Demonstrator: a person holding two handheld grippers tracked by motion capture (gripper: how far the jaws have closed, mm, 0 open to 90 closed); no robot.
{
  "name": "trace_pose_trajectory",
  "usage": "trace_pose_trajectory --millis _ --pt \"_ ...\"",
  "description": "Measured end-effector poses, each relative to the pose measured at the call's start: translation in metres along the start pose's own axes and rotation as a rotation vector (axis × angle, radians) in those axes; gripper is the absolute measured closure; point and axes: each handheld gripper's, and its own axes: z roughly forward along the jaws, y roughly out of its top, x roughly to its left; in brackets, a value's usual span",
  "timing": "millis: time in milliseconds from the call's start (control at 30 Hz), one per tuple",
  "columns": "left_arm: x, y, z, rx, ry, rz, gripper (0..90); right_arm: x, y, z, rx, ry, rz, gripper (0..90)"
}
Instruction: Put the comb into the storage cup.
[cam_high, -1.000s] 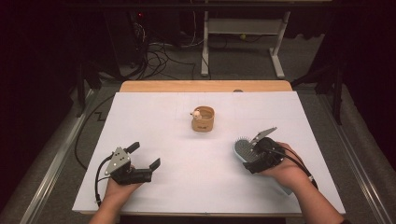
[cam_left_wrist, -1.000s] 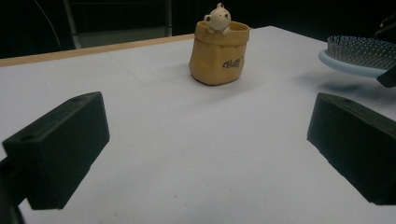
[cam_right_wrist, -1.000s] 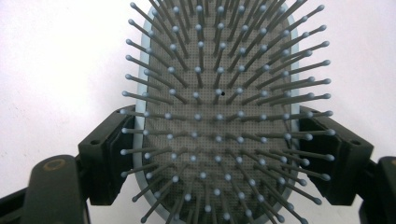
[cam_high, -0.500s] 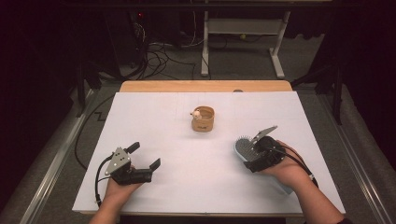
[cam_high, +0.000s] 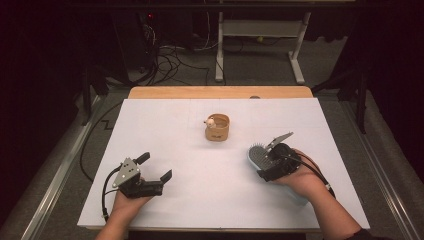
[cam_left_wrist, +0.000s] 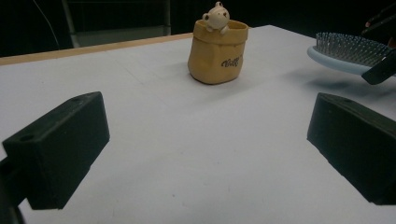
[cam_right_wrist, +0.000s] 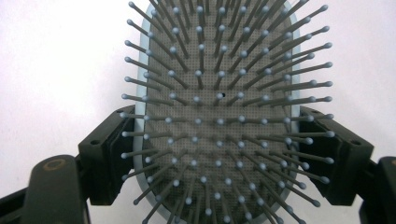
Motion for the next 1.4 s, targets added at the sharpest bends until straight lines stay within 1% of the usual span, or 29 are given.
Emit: trace_pose_trajectory --millis 33,100,133,200,233,300,400,433,467,567,633,733,800,900,1000,1100,1267,1333,1400 --pt "0.0 0.0 0.0 -0.001 -0.001 0.001 0.0 -0.001 0.001 0.0 -0.012 -0.002 -0.015 20.4" --pt "0.0 0.0 0.0 -0.002 -0.002 0.004 0.0 0.001 0.003 0.0 -0.026 -0.003 0.001 20.3" --pt "-0.001 0.0 0.0 -0.003 -0.003 0.003 0.0 0.001 0.004 0.0 -0.039 -0.006 -0.005 20.4" --pt "-0.001 0.0 0.0 -0.004 -0.003 0.003 0.0 0.001 0.005 0.0 -0.058 -0.014 -0.002 20.3" --pt "-0.001 0.0 0.0 -0.003 -0.003 0.003 0.0 0.002 0.006 -0.001 -0.073 -0.017 -0.003 20.4" --pt "0.0 0.0 0.0 -0.001 -0.003 0.001 0.0 0.003 0.007 -0.001 -0.095 -0.025 0.011 20.4" --pt "0.0 0.0 0.0 -0.003 -0.006 -0.007 0.0 0.003 0.011 -0.002 -0.138 -0.035 0.009 20.4" --pt "0.0 0.0 0.0 -0.003 -0.007 -0.006 0.0 0.003 0.012 -0.003 -0.154 -0.033 0.021 20.4" --pt "-0.001 0.0 0.0 0.001 -0.008 -0.003 0.0 0.003 0.012 -0.003 -0.164 -0.04 0.012 20.4" --pt "-0.001 0.0 0.0 -0.003 -0.007 0.002 0.0 0.006 0.013 -0.004 -0.201 -0.059 0.013 20.4" --pt "-0.001 0.0 0.0 -0.004 -0.007 0.001 0.0 0.007 0.013 -0.004 -0.223 -0.063 0.025 20.4" --pt "-0.001 0.0 0.0 -0.005 -0.007 -0.008 0.0 0.005 0.013 -0.003 -0.259 -0.064 0.022 20.3" --pt "-0.001 0.0 0.0 -0.003 -0.009 -0.005 0.0 0.006 0.014 -0.004 -0.278 -0.077 0.025 20.3" --pt "-0.002 0.0 0.001 -0.001 -0.012 0.004 0.0 0.007 0.014 -0.008 -0.322 -0.095 0.021 20.3" --pt "-0.001 0.0 0.0 -0.002 -0.008 -0.006 0.0 0.007 0.013 -0.009 -0.353 -0.105 0.032 20.3" --pt "-0.001 0.0 0.0 -0.004 -0.002 -0.004 0.0 0.008 0.012 -0.01 -0.401 -0.109 0.044 20.3" --pt "-0.001 0.001 0.0 -0.006 -0.007 -0.003 0.0 0.011 0.009 -0.01 -0.455 -0.112 0.052 20.3" --pt "-0.001 0.0 0.0 0.001 -0.009 -0.005 0.0 0.013 0.008 -0.009 -0.483 -0.112 0.058 20.3" --pt "0.0 0.0 0.001 0.007 -0.012 -0.011 0.0 0.015 0.008 -0.009 -0.513 -0.122 0.057 20.3"
